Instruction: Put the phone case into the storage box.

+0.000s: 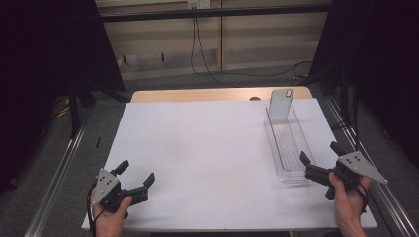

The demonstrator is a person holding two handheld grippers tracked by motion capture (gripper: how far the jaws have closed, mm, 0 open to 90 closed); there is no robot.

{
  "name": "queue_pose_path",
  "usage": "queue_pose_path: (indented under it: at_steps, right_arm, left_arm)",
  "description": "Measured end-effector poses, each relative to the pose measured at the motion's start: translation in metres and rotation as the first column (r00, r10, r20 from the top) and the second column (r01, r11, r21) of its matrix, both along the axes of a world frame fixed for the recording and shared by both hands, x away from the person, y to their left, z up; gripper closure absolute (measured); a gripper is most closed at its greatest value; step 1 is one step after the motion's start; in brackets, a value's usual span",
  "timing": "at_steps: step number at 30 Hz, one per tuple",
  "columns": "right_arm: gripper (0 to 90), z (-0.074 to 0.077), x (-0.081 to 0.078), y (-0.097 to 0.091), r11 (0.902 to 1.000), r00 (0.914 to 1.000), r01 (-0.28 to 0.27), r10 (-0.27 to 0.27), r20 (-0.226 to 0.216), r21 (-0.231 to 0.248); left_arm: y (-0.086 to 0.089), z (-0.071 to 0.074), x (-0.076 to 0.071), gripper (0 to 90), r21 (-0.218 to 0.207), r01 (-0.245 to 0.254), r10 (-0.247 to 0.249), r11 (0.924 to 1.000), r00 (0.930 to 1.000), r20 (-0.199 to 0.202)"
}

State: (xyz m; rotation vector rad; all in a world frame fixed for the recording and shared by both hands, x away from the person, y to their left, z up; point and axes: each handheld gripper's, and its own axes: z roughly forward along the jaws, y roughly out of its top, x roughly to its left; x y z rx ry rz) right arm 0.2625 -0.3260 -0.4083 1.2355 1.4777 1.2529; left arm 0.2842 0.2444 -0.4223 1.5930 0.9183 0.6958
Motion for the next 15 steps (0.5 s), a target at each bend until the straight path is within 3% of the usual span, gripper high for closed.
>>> queue_pose_path:
  at_steps: [7,10,15]
  right_arm:
    - [0.0,-0.008,-0.019,0.003,0.9998,0.9998,0.018,-0.018,-0.006,-0.002]
    - [0.0,-0.013,-0.023,0.003,1.0000,0.9996,-0.004,0.004,-0.027,-0.001]
    - [0.0,-0.014,-0.030,0.005,0.9997,0.9997,-0.011,0.011,-0.022,-0.022]
  left_arm:
    - [0.000,-0.001,-0.001,4.0,-0.011,0.004,-0.004,0.9999,1.0000,-0.006]
    - [0.000,0.000,-0.003,4.0,-0.010,0.006,-0.006,0.9999,1.0000,-0.004]
    - [0.001,0.000,-0.008,3.4,0.000,0.001,-0.001,1.0000,1.0000,-0.009]
